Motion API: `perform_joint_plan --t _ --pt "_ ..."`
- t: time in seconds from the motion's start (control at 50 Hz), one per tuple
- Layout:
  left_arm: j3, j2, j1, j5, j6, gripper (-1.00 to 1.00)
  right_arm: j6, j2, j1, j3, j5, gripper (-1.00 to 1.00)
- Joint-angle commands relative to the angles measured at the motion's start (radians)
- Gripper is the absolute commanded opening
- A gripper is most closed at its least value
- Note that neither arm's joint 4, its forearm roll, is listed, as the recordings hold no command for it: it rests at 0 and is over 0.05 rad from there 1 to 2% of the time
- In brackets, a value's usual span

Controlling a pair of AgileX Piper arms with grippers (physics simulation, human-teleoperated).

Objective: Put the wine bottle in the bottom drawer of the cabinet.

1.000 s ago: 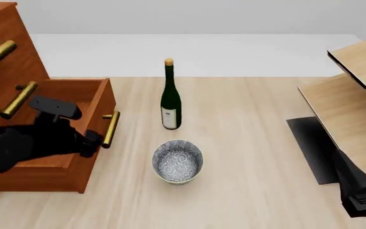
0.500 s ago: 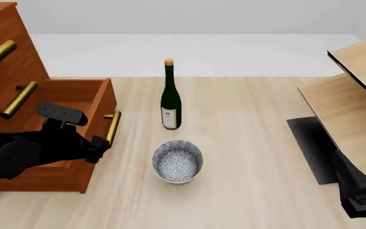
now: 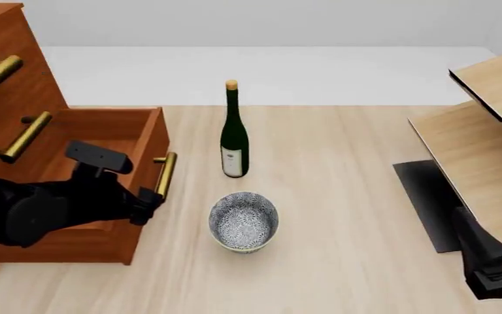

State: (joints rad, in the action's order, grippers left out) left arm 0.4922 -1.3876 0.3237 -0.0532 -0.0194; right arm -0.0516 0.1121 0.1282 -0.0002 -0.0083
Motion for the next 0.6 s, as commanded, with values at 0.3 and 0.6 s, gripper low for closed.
perform_joint_plan --t 0.3,0.6 --pt "0.003 0.009 0.08 0.001 0.011 1.0 -0.002 0.012 0.015 -0.001 0.003 1.0" --pt "0.038 0.105 0.068 0.08 -0.048 1.0 -0.003 0.026 0.022 -0.001 -0.006 1.0"
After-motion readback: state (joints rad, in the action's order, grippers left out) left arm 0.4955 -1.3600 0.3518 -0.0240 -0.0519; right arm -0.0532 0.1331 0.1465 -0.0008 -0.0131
